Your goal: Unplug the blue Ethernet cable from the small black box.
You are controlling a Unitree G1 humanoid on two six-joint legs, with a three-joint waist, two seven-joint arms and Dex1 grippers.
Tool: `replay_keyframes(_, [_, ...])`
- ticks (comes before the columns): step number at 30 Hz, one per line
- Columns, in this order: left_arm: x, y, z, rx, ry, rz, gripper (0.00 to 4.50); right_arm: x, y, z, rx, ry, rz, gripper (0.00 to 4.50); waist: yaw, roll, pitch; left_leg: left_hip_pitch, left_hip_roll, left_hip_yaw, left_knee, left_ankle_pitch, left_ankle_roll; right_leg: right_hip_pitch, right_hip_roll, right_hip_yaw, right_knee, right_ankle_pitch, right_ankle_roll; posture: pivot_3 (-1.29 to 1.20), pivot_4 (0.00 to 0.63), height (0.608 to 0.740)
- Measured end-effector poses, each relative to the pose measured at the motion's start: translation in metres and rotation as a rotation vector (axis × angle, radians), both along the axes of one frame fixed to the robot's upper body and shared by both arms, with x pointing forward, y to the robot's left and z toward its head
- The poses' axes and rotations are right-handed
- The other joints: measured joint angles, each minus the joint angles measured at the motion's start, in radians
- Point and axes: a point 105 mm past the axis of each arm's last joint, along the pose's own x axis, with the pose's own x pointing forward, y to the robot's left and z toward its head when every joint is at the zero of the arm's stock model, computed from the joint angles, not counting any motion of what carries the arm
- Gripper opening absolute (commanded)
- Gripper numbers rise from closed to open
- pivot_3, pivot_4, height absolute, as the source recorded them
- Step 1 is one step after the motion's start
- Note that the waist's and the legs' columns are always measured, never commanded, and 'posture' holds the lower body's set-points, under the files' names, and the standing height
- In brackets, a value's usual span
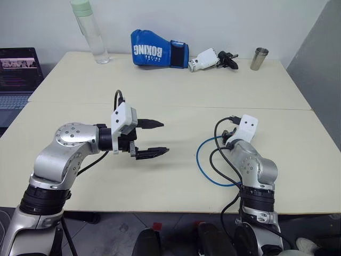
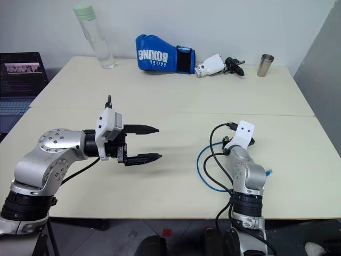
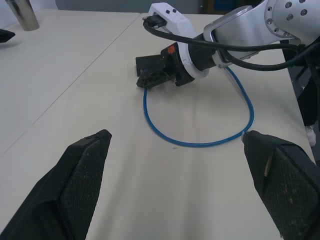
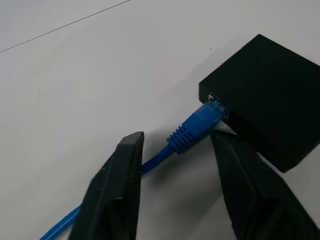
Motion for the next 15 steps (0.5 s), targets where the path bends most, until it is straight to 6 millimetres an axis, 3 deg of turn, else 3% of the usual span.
replay_keyframes(3, [0.002,0.003,-0.002,0.007,0.007,0.009,4.5,-0.001,0.005,0.001,-0.016,0.009,0.053,0.45,-0.004,0.0,0.0,0.0,0.0,-0.001,0.0,0.0,0.0,0.0,0.0,0.0,0.0,0.0,0.0,0.0,0.15,0.74])
replay_keyframes(5, [0.002,0.002,-0.002,0.006,0.004,0.006,4.5,-0.001,0.006,0.001,-0.032,0.012,0.088,0.17,-0.005,0.0,0.0,0.0,0.0,-0.001,0.0,0.0,0.0,0.0,0.001,0.0,0.0,0.0,0.0,0.0,0.15,0.74])
replay_keyframes(10, [0.003,0.002,0.0,0.009,-0.003,0.006,4.5,0.0,0.007,0.003,-0.108,0.016,0.211,0.1,-0.006,0.0,0.0,0.0,0.0,-0.001,-0.001,0.0,0.0,-0.001,0.001,0.0,0.0,0.0,0.0,0.0,0.15,0.74])
replay_keyframes(15, [0.004,0.003,-0.001,0.015,-0.005,0.014,4.5,0.0,0.017,0.005,-0.244,0.004,0.523,0.07,-0.008,0.001,0.001,0.0,0.0,0.0,-0.001,0.0,0.0,-0.001,0.002,0.0,0.0,0.0,0.0,0.0,0.15,0.74])
